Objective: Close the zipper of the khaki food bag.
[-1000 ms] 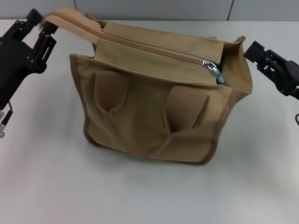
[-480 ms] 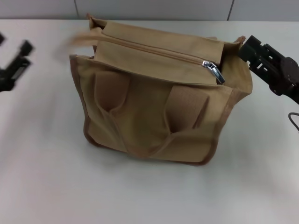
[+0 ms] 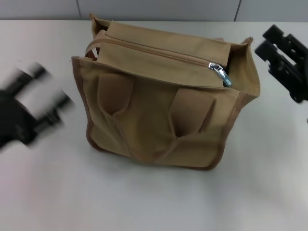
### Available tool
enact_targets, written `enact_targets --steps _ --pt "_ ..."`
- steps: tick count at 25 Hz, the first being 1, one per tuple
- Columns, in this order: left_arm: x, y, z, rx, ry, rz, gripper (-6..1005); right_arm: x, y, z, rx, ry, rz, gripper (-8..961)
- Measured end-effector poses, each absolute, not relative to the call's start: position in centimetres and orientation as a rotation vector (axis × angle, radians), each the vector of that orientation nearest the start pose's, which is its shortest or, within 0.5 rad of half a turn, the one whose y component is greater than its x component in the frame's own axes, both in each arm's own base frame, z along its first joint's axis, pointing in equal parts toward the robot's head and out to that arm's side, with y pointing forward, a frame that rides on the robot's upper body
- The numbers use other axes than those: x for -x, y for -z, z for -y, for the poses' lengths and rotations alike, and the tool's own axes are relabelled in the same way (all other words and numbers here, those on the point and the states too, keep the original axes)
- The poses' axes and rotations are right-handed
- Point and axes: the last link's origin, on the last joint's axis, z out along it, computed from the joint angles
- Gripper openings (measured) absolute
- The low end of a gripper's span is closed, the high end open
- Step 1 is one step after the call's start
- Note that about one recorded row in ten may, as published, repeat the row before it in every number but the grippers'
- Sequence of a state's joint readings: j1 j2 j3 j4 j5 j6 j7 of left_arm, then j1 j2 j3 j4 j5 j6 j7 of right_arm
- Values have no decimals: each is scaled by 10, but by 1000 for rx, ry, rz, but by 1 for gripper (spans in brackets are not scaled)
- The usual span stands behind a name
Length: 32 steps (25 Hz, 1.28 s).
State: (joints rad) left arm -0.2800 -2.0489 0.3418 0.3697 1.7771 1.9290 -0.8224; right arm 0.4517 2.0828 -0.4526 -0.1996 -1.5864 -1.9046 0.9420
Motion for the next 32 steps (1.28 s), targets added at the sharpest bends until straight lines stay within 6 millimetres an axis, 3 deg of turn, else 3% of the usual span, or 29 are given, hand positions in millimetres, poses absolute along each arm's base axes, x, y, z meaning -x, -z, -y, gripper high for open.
enact_targets --steps 3,8,12,15,17,24,32 --pt "305 -27 -227 2385 1195 316 788 -250 -11 -262 2237 -1574 -301 614" --pt "304 -22 -220 2476 1182 305 788 -247 -4 -246 2482 -1517 -192 650" --pt "305 -16 -215 2570 1139 301 788 -250 12 -232 2697 -1410 -142 680" --pt "306 -10 -212 2654 1082 296 788 -256 28 -230 2806 -1286 -182 767" --pt "307 -8 -212 2685 1060 297 788 -259 38 -231 2827 -1231 -235 825" --pt "308 -2 -209 2737 1026 290 788 -263 54 -235 2827 -1157 -335 826" --pt "309 8 -204 2810 975 281 788 -264 59 -236 2851 -1118 -342 826"
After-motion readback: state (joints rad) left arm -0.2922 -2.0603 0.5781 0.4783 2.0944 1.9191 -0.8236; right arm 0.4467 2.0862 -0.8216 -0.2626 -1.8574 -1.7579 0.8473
